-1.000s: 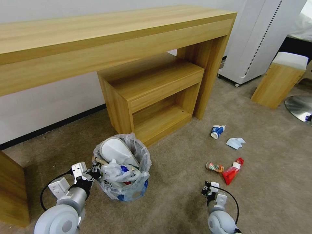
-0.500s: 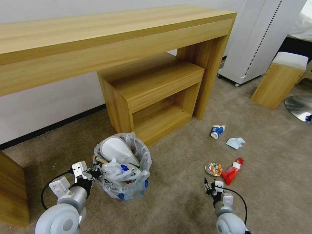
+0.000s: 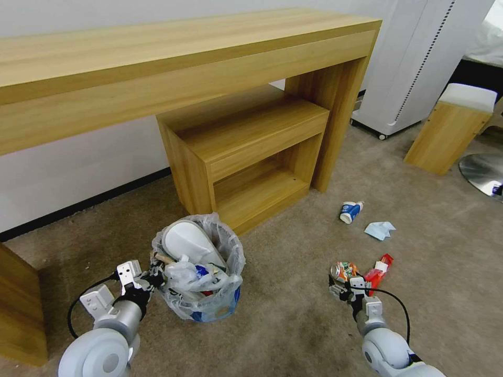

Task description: Pick up the trash bin and place the garbage on the floor into it.

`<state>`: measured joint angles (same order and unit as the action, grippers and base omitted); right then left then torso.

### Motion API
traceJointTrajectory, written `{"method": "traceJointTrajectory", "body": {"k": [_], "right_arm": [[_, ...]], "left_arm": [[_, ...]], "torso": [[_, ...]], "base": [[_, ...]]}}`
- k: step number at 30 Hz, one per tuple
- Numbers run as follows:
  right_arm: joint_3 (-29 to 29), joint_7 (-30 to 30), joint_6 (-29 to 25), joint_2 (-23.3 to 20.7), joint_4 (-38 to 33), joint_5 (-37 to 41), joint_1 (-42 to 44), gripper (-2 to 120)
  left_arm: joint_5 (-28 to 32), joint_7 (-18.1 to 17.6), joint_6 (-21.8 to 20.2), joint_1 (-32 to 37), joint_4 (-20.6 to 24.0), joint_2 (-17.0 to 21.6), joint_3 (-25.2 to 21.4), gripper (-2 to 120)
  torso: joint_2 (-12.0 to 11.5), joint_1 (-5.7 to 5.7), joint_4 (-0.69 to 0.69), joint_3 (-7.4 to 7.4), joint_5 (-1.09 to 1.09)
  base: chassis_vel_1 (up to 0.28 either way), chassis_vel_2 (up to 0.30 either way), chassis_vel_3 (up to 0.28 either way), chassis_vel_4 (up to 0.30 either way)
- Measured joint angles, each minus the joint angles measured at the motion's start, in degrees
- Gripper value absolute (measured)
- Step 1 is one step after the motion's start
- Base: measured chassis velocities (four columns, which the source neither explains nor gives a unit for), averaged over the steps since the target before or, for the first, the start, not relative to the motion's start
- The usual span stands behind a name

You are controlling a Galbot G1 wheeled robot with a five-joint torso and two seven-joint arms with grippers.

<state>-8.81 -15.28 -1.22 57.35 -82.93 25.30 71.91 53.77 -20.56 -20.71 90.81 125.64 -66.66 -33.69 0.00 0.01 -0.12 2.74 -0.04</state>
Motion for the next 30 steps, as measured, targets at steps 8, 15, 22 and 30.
{"method": "traceJointTrajectory", "body": {"k": [8,15,22,30], "right_arm": [[1.03,0.92,0.11,-0.40,2.40,-1.57,-0.94,92],[0.75,1.69,0.03,-1.51,4.05,-3.43,-0.78,92],[0.60,2.12,0.06,-2.15,5.81,-6.05,-1.91,92],[1.22,2.62,-0.46,-2.42,7.88,-9.36,-3.69,92]], "left_arm": [[0.15,-0.13,-0.09,-0.01,0.02,0.09,-0.17,1],[0.16,-0.14,-0.10,-0.31,-0.67,0.00,-0.03,1],[0.17,-0.02,-0.01,-0.56,-1.19,-0.13,0.21,1],[0.24,0.14,0.19,-0.40,-1.26,-0.19,0.04,1]], "torso": [[0.00,0.00,0.00,0.00,0.00],[0.00,0.00,-0.01,0.00,0.00],[0.00,0.00,0.00,0.00,0.00],[0.00,0.00,0.00,0.00,0.00]], "base": [[0.000,0.000,0.000,0.000],[0.000,0.000,0.000,0.000],[0.000,0.000,0.000,0.000],[0.000,0.000,0.000,0.000]]}}
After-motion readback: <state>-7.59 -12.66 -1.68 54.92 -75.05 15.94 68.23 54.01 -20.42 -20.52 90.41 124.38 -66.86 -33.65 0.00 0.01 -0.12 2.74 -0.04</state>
